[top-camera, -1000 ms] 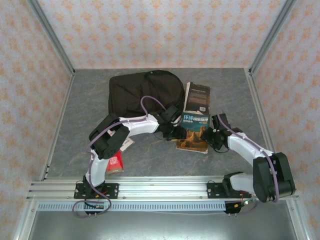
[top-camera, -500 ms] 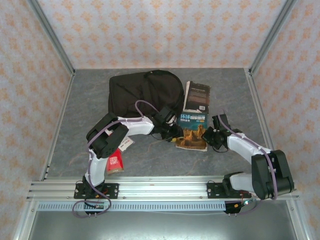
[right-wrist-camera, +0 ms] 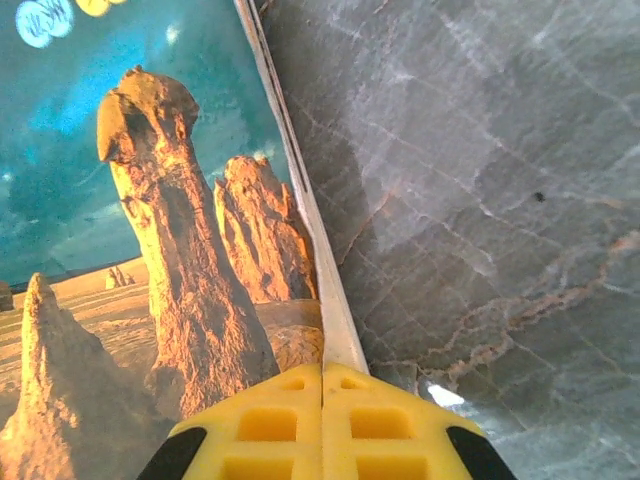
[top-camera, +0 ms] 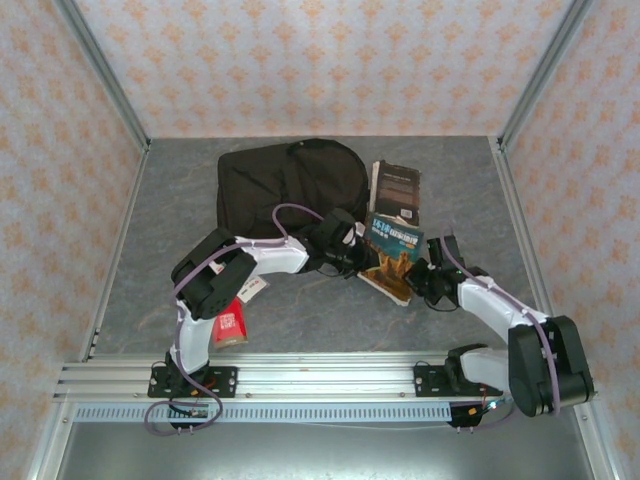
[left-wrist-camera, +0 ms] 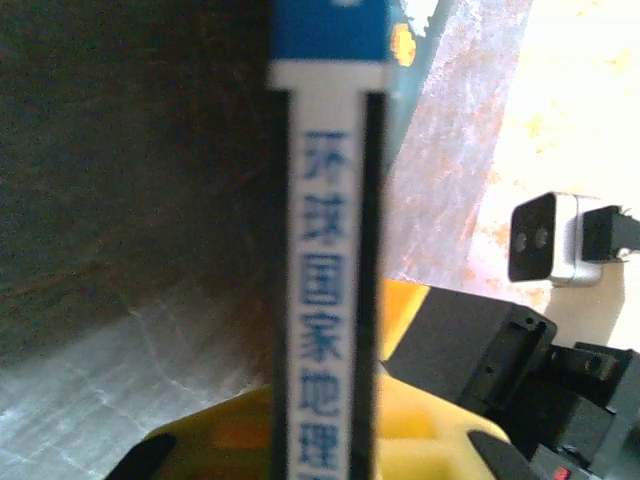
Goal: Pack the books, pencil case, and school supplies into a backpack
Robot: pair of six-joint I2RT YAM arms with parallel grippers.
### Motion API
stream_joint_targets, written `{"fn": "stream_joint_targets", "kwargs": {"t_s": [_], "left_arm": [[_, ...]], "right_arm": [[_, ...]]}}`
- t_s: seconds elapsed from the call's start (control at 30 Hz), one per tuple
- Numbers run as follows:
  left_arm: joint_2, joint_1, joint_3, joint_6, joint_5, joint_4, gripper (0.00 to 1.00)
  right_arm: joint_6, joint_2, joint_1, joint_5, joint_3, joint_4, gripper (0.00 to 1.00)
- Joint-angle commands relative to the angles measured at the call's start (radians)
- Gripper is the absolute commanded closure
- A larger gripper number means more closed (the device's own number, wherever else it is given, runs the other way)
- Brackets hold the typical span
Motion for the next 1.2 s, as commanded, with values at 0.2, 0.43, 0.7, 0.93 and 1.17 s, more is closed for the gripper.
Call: {"fn": "stream_joint_targets", "kwargs": {"t_s": [0.2,0.43,0.7,0.93,1.17], "left_arm": [[-0.291,-0.026,0.089,0.357,-0.049,-0.339,1.0],[-0.552,-0.044,0.185,0.818,-0.413,-0.733,1.0],[-0.71,-0.219,0.079,1.263,-1.15,-0.633,1.0],[-0.732,-0.359,-0.063,1.676,-1.528,-0.338,1.0],[-0.851,-0.399,-0.185,1.762,-1.433,-0.203,1.0]], "right_arm": [[-0.044,-0.353,0.019,0.159,0.115,-0.408,0.24],[-0.059,-0.536,0.021,0.023,0.251,-0.377,0.18],[0.137,-0.466,0.022,-0.1,0.514,-0.394,0.21],[0.527,-0.429,0.02,-0.25,0.54,-0.146,0.15],[0.695,-0.4,0.022,-0.278,0.505,-0.002,0.1]]}}
